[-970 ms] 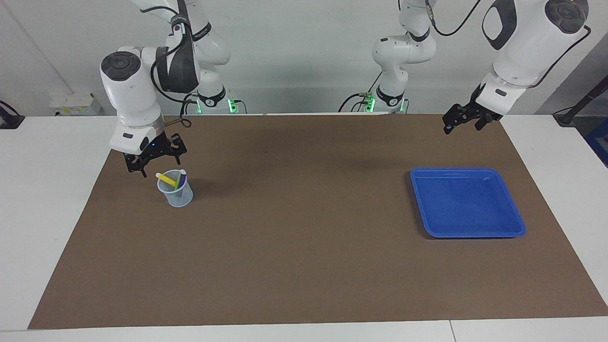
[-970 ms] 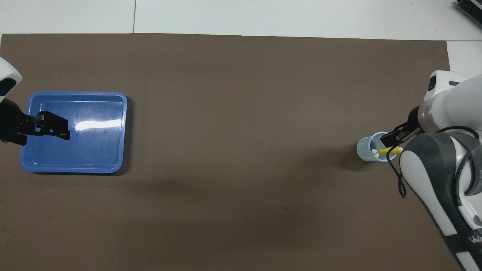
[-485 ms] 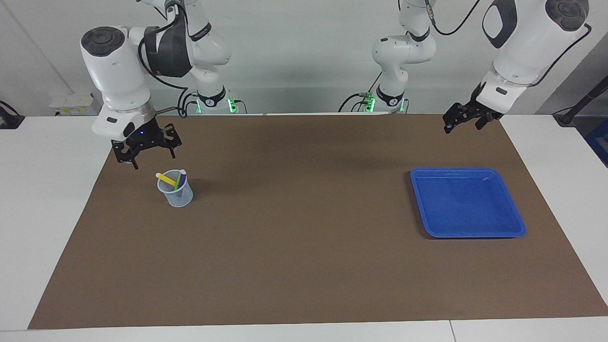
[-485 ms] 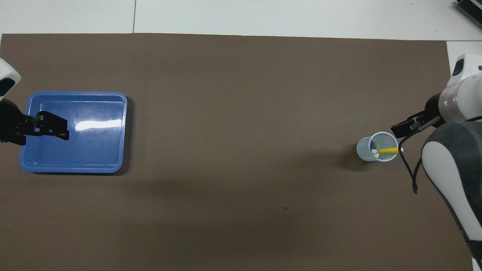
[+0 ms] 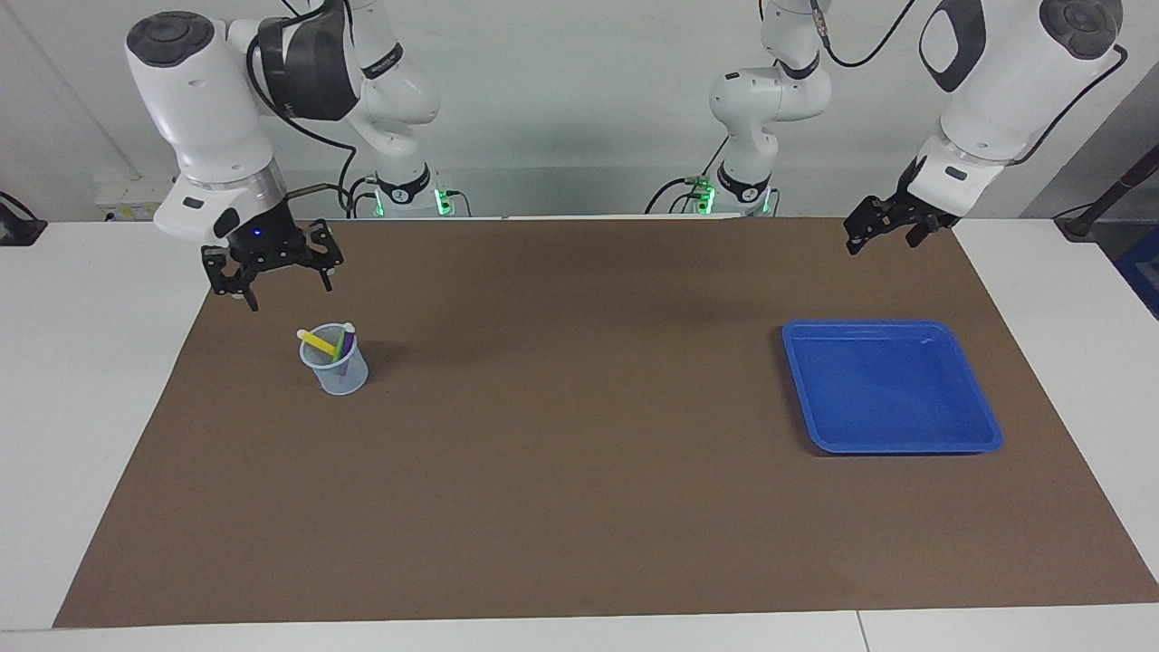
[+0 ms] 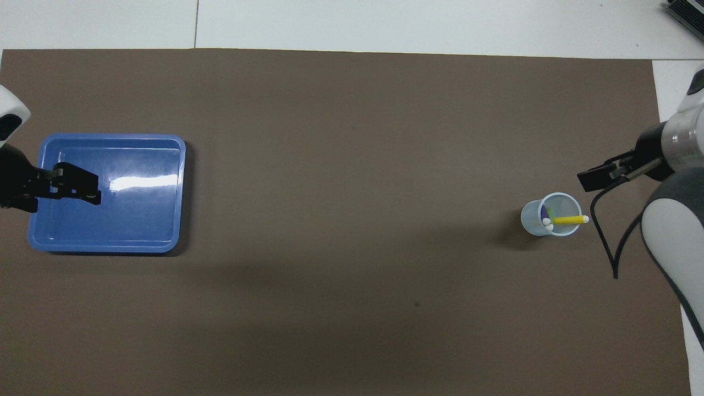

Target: Transfer and insert pens with both arms

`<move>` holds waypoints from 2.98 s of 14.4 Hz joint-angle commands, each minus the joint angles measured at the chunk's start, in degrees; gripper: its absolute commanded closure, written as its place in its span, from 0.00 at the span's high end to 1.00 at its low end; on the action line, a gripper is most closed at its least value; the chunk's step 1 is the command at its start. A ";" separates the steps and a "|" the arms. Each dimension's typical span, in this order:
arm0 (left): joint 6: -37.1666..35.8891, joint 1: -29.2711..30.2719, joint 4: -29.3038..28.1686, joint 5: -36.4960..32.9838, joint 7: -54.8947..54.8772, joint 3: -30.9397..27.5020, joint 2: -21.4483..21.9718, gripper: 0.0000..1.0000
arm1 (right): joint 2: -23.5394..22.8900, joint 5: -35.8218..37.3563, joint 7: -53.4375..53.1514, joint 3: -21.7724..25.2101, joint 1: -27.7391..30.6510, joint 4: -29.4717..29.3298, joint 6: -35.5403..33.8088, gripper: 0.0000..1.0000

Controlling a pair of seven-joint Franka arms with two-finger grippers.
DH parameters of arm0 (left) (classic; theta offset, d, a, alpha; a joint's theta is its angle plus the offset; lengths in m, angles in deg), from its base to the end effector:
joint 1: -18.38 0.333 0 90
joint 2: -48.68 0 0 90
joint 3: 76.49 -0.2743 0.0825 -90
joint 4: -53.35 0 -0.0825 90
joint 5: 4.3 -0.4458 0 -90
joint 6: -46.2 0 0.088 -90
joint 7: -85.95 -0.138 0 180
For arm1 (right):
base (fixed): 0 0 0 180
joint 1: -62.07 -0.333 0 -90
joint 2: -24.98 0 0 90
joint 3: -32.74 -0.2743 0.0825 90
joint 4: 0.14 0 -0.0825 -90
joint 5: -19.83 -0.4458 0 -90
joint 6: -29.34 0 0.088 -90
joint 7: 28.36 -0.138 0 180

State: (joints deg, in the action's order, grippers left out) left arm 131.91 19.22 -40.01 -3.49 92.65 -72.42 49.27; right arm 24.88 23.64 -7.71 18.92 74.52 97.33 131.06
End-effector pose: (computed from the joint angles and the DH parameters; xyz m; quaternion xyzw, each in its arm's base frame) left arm 0.5982 -0.0359 0.5212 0.9976 0.0301 -0.0619 0.0013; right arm 0.6336 0.0073 0.4992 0.9794 0.1962 0.0302 0.0382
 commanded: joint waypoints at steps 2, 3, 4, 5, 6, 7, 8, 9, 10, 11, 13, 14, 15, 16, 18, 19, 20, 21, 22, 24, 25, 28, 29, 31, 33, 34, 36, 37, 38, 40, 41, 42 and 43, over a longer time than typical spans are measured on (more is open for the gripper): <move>-0.19 -0.49 -0.86 -0.01 0.07 -0.63 1.00 1.00 | -2.35 -2.05 -0.61 7.82 -5.22 -7.38 -4.68 1.00; -0.19 -0.49 -0.86 -0.01 0.07 -0.63 1.00 1.00 | -2.35 -2.75 -0.61 10.11 -7.24 -7.91 -4.86 1.00; -0.19 -0.49 -0.86 -0.01 0.07 -0.63 1.00 1.00 | -2.35 -3.10 -0.61 12.22 -8.83 -8.09 -4.86 1.00; -0.19 -0.49 -0.86 -0.01 0.07 -0.63 1.00 1.00 | -2.35 -3.20 -0.61 13.98 -10.50 -8.18 -4.78 1.00; -0.19 -0.49 -0.86 -0.01 0.07 -0.63 1.00 1.00 | -2.35 -3.20 -0.61 15.39 -11.91 -8.26 -4.69 1.00; -0.19 -0.49 -0.86 -0.01 0.07 -0.63 1.00 1.00 | -2.35 -4.07 -0.61 16.97 -13.14 -8.26 -4.86 1.00; -0.19 -0.49 -0.86 -0.01 0.07 -0.63 1.00 1.00 | -2.27 -5.21 -0.69 19.08 -14.98 -8.70 -5.21 1.00; -0.19 -0.49 -0.86 -0.01 0.07 -0.63 1.00 1.00 | -2.35 -5.65 -0.61 21.19 -16.57 -9.83 -5.74 1.00; -0.19 -0.49 -0.86 -0.01 0.07 -0.63 1.00 1.00 | -2.44 -5.74 -0.61 21.82 -17.02 -10.11 -6.18 1.00; -0.19 -0.49 -0.86 -0.01 0.07 -0.63 1.00 1.00 | -2.44 -6.27 -0.61 21.82 -17.02 -10.11 -6.18 1.00; -0.19 -0.49 -0.86 -0.01 0.07 -0.63 1.00 1.00 | -2.44 -6.97 -0.69 21.91 -17.02 -10.02 -6.10 1.00; -0.19 -0.49 -0.95 -0.01 0.07 -0.63 1.00 1.00 | -2.44 -6.98 -0.69 21.91 -17.11 -9.93 -5.92 1.00; -0.19 -0.49 -0.86 -0.01 0.07 -0.63 1.00 1.00 | -2.35 -6.98 -0.78 21.91 -17.11 -9.67 -5.75 1.00; -0.19 -0.49 -0.86 -0.01 0.07 -0.63 1.00 1.00 | -2.35 -6.89 -1.04 21.91 -17.11 -9.58 -5.83 1.00; -0.19 -0.49 -0.86 -0.01 0.07 -0.63 1.00 1.00 | -2.35 -6.89 -1.13 22.26 -17.20 -9.58 -5.74 1.00; -0.19 -0.49 -0.86 -0.01 0.07 -0.63 1.00 1.00 | -2.35 -6.89 -1.13 22.44 -17.11 -9.50 -5.66 1.00; -0.19 -0.49 -0.86 -0.01 0.07 -0.63 1.00 1.00 | -2.35 -6.80 -1.13 22.79 -17.11 -9.41 -5.66 1.00; -0.19 -0.49 -0.86 -0.01 0.07 -0.63 1.00 1.00 | -2.35 -6.80 -1.13 22.96 -17.20 -9.41 -5.66 1.00; -0.19 -0.49 -0.86 -0.01 0.07 -0.63 1.00 1.00 | -2.35 -6.80 -1.13 22.97 -17.11 -9.41 -5.66 1.00; -0.19 -0.49 -0.86 -0.01 0.07 -0.63 1.00 1.00 | -2.35 -6.36 -1.13 22.97 -17.20 -9.41 -5.39 1.00; -0.19 -0.49 -0.86 -0.01 0.07 -0.63 1.00 1.00 | -2.27 -6.01 -1.13 22.97 -17.20 -9.41 -5.31 1.00; -0.19 -0.49 -0.86 -0.01 0.07 -0.63 1.00 1.00 | -2.35 -5.66 -1.13 22.97 -17.20 -9.49 -5.13 1.00; -0.19 -0.49 -0.86 -0.01 0.07 -0.63 1.00 1.00 | -2.35 -5.66 -1.13 22.97 -17.28 -9.49 -5.04 1.00; -0.19 -0.49 -0.86 -0.01 0.07 -0.63 1.00 1.00 | -2.35 -5.66 -1.13 23.05 -17.98 -9.41 -4.78 1.00; -0.19 -0.49 -0.86 -0.01 0.07 -0.63 1.00 1.00 | -2.35 -5.66 -1.22 24.02 -18.34 -9.41 -4.69 1.00; -0.19 -0.49 -0.86 -0.01 0.07 -0.63 1.00 1.00 | -2.35 -5.66 -1.22 24.02 -18.34 -9.41 -4.69 1.00; -0.19 -0.49 -0.86 -0.01 0.07 -0.63 1.00 1.00 | -2.35 -5.92 -2.01 24.11 -18.34 -9.41 -4.69 1.00; -0.19 -0.49 -0.86 -0.01 0.07 -0.63 1.00 1.00 | -2.35 -6.01 -2.01 24.20 -18.34 -9.49 -4.78 1.00; -0.19 -0.49 -0.86 -0.01 0.07 -0.63 1.00 1.00 | -2.35 -6.01 -2.01 24.20 -18.34 -9.58 -5.21 1.00; -0.19 -0.49 -0.86 -0.01 0.07 -0.63 1.00 1.00 | -2.09 -5.92 -2.01 24.20 -18.34 -9.67 -6.01 1.00; -0.19 -0.49 -0.86 -0.01 0.07 -0.63 1.00 1.00 | -2.09 -6.01 -2.01 24.20 -18.25 -9.67 -5.92 1.00; -0.19 -0.49 -0.86 -0.01 0.07 -0.63 1.00 1.00 | -2.00 -5.92 -2.01 24.20 -18.25 -9.67 -5.92 1.00; -0.19 -0.49 -0.86 -0.01 0.07 -0.63 1.00 1.00 | -2.00 -5.92 -2.10 24.20 -18.25 -9.67 -5.92 1.00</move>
State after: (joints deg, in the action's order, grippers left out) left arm 131.91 19.22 -40.01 -3.49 92.65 -72.43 49.27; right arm 23.22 18.15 -8.75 42.29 56.97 88.78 126.26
